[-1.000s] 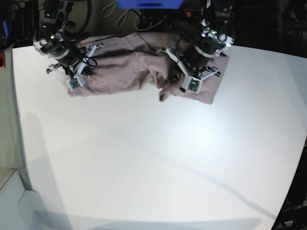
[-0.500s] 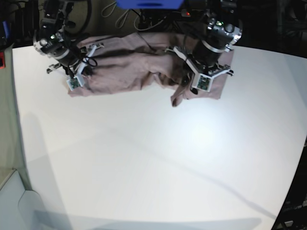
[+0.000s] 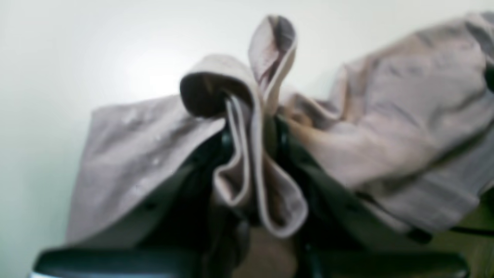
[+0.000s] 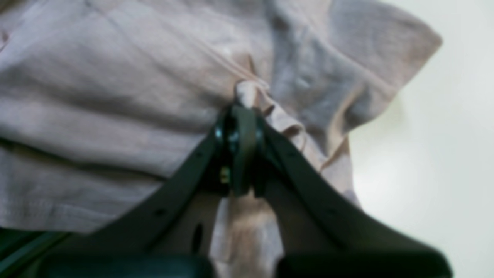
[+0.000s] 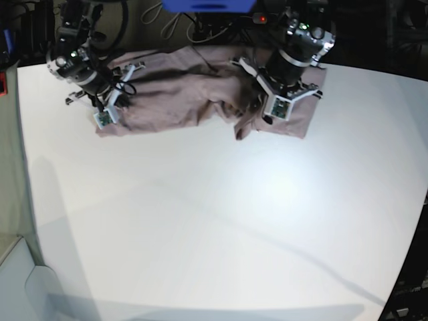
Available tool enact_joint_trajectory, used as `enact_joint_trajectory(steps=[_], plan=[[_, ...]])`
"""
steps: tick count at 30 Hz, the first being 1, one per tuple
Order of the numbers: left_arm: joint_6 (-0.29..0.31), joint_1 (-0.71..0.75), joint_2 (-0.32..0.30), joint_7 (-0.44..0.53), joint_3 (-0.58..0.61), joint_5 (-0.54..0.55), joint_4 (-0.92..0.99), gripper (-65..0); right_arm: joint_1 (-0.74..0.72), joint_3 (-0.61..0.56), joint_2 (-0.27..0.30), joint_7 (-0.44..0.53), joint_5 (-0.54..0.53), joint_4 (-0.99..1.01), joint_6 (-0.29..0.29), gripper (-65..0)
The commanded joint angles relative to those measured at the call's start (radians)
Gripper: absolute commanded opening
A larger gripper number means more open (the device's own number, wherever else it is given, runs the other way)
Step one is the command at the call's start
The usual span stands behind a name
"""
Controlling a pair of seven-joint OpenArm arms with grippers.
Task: Layout the t-shirt on the table in an organized manner, then fold the t-shirt properly
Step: 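Move the left gripper to the strip's middle and grasp the fabric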
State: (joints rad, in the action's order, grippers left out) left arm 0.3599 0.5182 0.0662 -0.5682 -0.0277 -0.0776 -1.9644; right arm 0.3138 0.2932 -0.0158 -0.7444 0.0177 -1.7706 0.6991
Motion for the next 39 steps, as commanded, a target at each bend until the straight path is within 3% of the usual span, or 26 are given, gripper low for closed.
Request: enact_joint_trajectory(steps=[1,14,20,31,39], plan=[[0.001,-0.002,0.004,0.027,0.015,0.014,-0.016,-65.0,0.000,-0.001,0.004,-0.013,0.001,-0.005,-0.001,-65.0],[-0.011,-0.053,0.013,0.027,0.104,0.003,0.050,-64.8,0.000,-0.001,0.004,-0.011,0.001,-0.005,-0.001,-65.0],[-0.011,-0.071,0.013,0.027,0.105,0.003,0.138,-56.3,0.000,-0.001,0.004,-0.011,0.001,-0.005,-0.001,-65.0],[-0.003,-0.069,0.025,0.027,0.110,0.014,0.121,-40.4,0.000,-0.001,0.006,-0.011,0.001,-0.005,-0.001,-65.0],[0.001,-0.071,-0.001,0.027,0.205,0.081,0.101,-38.8,-0.012,-0.002,0.006,-0.014,0.001,-0.004,-0.001,-65.0]])
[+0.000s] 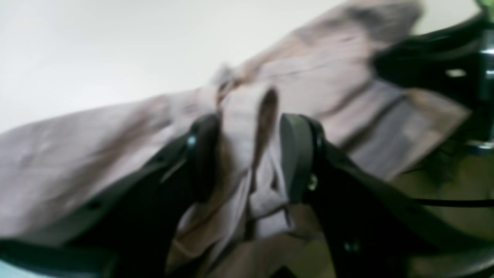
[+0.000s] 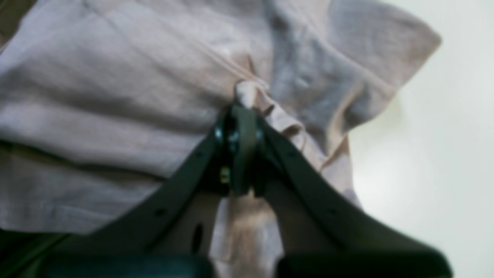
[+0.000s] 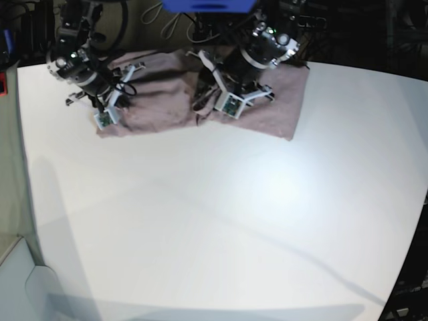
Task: Layout the t-shirt on the table in an organized manner, then fold the t-shirt properly
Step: 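Move the left gripper to the strip's middle and grasp the fabric, then fold the strip end with the left gripper toward the middle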
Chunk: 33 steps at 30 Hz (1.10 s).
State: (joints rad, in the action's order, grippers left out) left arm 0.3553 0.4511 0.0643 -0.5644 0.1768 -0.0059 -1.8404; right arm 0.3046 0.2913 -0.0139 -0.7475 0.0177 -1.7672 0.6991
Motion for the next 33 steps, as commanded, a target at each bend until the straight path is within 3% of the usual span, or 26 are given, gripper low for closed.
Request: enact_joint_trajectory(steps=[1,11,13,16,20,28,33], plan=[[0.006,-0.005,-0.008,0.024,0.013,0.028,-0.028,-38.8,-0.003,0.000,0.004,-0.011,0.001,-0.007,-0.001,-65.0],[0.006,-0.004,-0.087,0.024,-0.030,0.140,-0.115,-38.6,-0.011,0.000,0.004,-0.011,0.001,-0.007,-0.001,-65.0],[0.006,0.002,-0.085,0.024,-0.082,0.174,-0.117,-35.0,-0.011,0.000,0.004,-0.011,0.001,-0.007,-0.001,-65.0],[0.006,0.004,-0.090,0.024,-0.176,0.243,-0.114,-24.3,-0.011,0.000,0.004,-0.011,0.001,-0.007,-0.001,-65.0],[0.006,0.004,-0.140,0.024,-0.265,0.317,-0.106,-15.5,-0.014,0.000,0.004,-0.011,0.001,-0.007,-0.001,-65.0],[0.008,-0.005,-0.212,0.024,-0.349,0.462,0.011,-15.2,-0.052,0.000,0.005,-0.010,0.001,0.066,-0.001,-65.0],[0.008,-0.005,-0.217,0.025,-0.359,0.476,0.083,-15.2,-0.054,0.000,0.005,-0.007,0.001,0.083,-0.001,-65.0]])
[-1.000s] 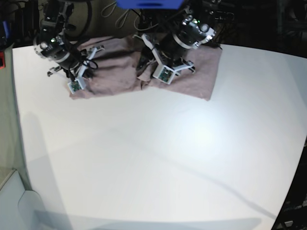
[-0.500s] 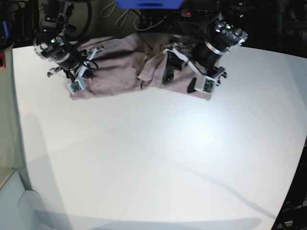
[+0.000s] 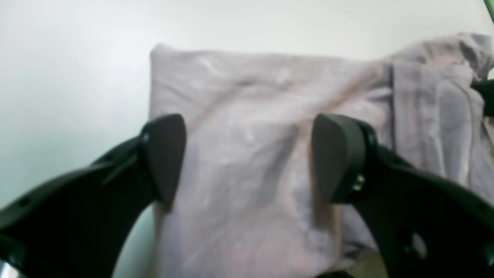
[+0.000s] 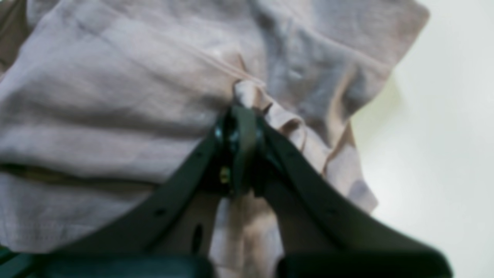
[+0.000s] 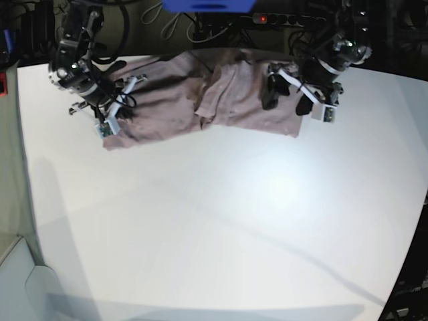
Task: Layout the t-shirt on the table in an organized manner, then fold the t-shirt properly
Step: 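Fold the strip end with the left gripper toward the middle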
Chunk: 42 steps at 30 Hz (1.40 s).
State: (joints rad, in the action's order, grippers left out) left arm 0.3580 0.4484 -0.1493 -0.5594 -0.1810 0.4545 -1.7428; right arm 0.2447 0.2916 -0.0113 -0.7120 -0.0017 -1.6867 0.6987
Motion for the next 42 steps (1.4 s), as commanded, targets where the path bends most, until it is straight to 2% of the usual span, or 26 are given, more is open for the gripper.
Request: enact_joint_trajectory(steps=[1,9,14,18,25,34,35,37,42], plan=[[0.005,-0.003,-0.005,0.020,-0.001,0.016,-0.009,-15.1,0.002,-0.001,0.003,-0.042,0.021,0.003,-0.001,-65.0],[0.003,-0.004,-0.006,0.019,-0.007,0.020,-0.013,-15.1,-0.021,-0.001,0.017,-0.047,0.021,0.004,-0.001,-65.0],[-0.007,0.017,0.004,0.019,-0.073,0.017,-0.087,-15.1,-0.034,-0.001,0.018,-0.047,0.021,0.007,-0.001,-65.0],[-0.007,0.019,-0.003,0.017,-0.110,0.014,-0.053,-15.1,-0.044,-0.001,0.018,-0.047,0.021,0.033,-0.001,-65.0],[-0.004,0.011,0.001,0.017,-0.084,0.014,0.070,-15.1,-0.048,-0.001,0.018,-0.047,0.021,0.044,-0.001,-65.0],[0.003,0.017,0.000,0.017,-0.004,0.014,0.106,-16.1,-0.058,-0.001,0.018,-0.047,0.021,0.044,-0.001,-65.0],[0.003,0.017,0.001,0.017,-0.004,0.014,0.116,-18.2,-0.058,-0.001,0.018,-0.047,0.021,0.044,-0.001,-65.0],[0.003,0.013,0.003,0.017,-0.007,0.014,0.134,-26.6,-0.058,-0.001,0.018,-0.047,0.021,0.044,-0.001,-65.0],[0.003,-0.020,0.003,0.019,-0.015,0.016,0.168,-58.9,-0.060,-0.001,0.018,-0.047,0.021,0.044,-0.001,-65.0]])
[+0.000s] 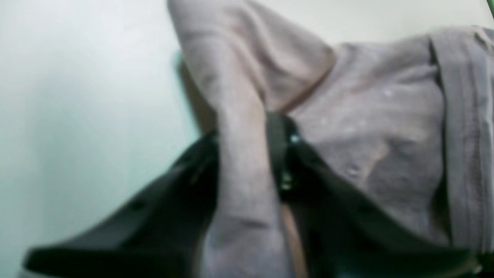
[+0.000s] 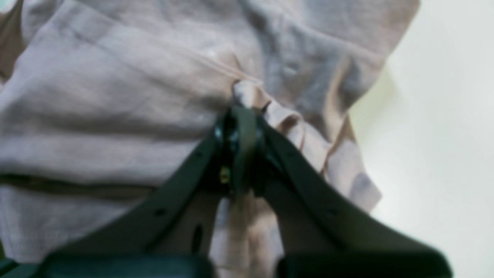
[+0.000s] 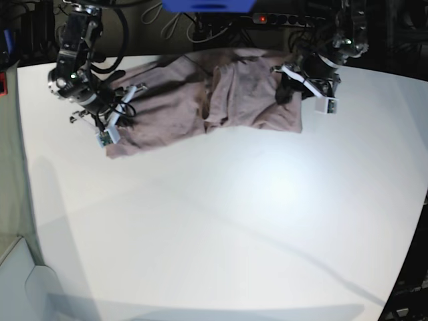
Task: Layout the t-shirt on the table in an organized manner, then fold the t-shirt properly
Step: 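Fold the strip end with the left gripper toward the middle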
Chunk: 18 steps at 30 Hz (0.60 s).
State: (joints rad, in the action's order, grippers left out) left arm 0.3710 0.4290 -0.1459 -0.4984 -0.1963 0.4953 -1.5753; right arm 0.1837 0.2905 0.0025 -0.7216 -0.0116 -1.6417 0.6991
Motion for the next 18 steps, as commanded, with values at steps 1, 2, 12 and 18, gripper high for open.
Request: enact_joint_trajectory(steps=[1,2,12,18], plan=[[-0.010,-0.011,-0.001,-0.042,0.001,-0.027,0.002,-63.3,0.000,0.000,0.004,-0.037,0.031,-0.001,-0.001,-65.0],[-0.010,-0.020,-0.001,-0.042,0.001,-0.027,0.014,-65.0,-0.008,0.000,0.004,-0.037,0.031,-0.001,-0.001,-65.0],[-0.010,-0.178,0.002,-0.042,-0.071,-0.022,0.146,-64.1,-0.085,0.000,0.020,-0.039,0.032,0.001,-0.001,-65.0],[-0.010,-0.256,-0.001,-0.042,-0.114,-0.025,0.215,-64.1,-0.169,0.000,0.040,-0.178,0.032,0.001,-0.001,-63.1]])
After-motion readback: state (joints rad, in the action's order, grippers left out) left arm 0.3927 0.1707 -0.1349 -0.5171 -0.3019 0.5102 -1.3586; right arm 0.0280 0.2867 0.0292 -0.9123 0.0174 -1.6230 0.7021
